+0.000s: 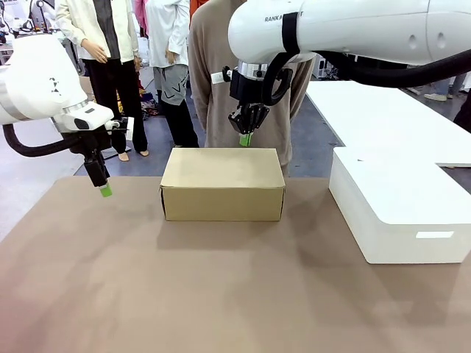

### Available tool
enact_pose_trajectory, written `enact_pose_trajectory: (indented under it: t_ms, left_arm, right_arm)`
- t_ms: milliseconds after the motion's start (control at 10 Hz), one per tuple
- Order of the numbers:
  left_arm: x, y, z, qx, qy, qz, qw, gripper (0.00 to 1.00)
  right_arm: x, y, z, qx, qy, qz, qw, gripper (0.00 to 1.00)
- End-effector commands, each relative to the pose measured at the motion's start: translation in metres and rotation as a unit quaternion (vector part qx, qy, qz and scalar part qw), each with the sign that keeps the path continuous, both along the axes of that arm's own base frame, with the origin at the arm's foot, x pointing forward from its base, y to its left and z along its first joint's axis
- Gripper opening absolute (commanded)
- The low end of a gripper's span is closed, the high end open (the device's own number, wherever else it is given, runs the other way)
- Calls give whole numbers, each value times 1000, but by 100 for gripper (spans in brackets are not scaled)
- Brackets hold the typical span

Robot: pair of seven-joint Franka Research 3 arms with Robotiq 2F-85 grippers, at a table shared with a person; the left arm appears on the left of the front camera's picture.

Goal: Pack the shoes into the box.
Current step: Press down on the lid of the Shoes Box.

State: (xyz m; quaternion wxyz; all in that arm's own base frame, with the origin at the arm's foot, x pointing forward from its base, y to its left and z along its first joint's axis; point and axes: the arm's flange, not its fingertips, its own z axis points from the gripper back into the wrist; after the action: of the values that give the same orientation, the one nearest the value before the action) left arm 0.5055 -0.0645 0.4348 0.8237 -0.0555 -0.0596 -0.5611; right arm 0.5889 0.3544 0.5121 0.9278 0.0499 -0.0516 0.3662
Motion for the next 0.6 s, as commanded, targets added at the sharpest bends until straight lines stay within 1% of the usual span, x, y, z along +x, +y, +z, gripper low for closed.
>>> enact_pose_trajectory:
  t_ms: [0, 100, 200, 300, 400, 500]
  left_arm:
    - [-2, 3, 1, 0, 0, -2, 1000, 100]
    - [-2, 3, 1, 0, 0, -2, 1000, 100]
    - [-2, 3, 1, 0, 0, -2, 1000, 100]
    - [-2, 3, 1, 0, 0, -2, 1000, 100]
    - [-2, 3, 1, 0, 0, -2, 1000, 100]
    - [-2, 3, 1, 0, 0, -2, 1000, 100]
  right_arm:
    - [-1, -1, 2, 0, 0, 0, 1000, 0]
    - [3, -4, 0, 4, 18, 0, 1000, 20]
    - [-6, -8, 3, 3, 19, 2, 1000, 40]
    - [-24, -13, 6, -2, 21, 3, 1000, 60]
    - [-50, -20, 7, -10, 25, 4, 1000, 80]
    - [-71, -28, 4, -14, 18, 3, 1000, 100]
